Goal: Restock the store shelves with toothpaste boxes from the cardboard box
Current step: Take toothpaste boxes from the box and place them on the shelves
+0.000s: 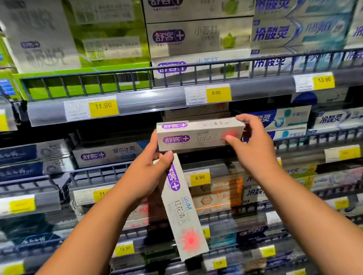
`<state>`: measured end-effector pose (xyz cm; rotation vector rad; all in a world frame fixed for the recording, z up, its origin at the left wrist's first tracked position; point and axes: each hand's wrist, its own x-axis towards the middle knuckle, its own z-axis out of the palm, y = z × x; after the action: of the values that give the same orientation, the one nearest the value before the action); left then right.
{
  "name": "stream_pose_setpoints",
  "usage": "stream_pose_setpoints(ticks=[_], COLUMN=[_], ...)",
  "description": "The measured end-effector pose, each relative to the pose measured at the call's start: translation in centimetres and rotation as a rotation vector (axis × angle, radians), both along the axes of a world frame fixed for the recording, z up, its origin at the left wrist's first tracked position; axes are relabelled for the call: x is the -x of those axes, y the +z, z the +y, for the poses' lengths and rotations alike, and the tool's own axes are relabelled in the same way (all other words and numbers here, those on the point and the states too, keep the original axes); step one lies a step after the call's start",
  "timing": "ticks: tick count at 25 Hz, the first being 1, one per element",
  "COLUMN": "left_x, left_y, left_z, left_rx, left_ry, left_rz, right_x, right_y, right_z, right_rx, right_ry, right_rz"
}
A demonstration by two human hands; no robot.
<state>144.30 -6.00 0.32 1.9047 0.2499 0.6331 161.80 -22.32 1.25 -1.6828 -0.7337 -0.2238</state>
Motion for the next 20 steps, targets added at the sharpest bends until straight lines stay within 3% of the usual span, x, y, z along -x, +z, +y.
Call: stream_pose_setpoints(ticks=[6, 14, 20], left_x=[-1.0, -2.3, -2.1], left_y=[-0.1, 0.4, 1.4], left_z=[1.6, 0.8, 0.1], left_rx=[0.016, -0.184, -0.344], left_ry=[0.049, 0.252, 0.249], left_rz=[0.179, 0.379, 0.597], right_x=[-1.3, -1.4, -1.2], right_y=[-0.8, -2.3, -3.2], right_z=[1.6, 3.1, 3.0], right_rx=[0.138, 0.261, 0.444], right_ry=[-0.112, -0.252, -0.293], right_rz=[-0.179, -0.266, -0.351])
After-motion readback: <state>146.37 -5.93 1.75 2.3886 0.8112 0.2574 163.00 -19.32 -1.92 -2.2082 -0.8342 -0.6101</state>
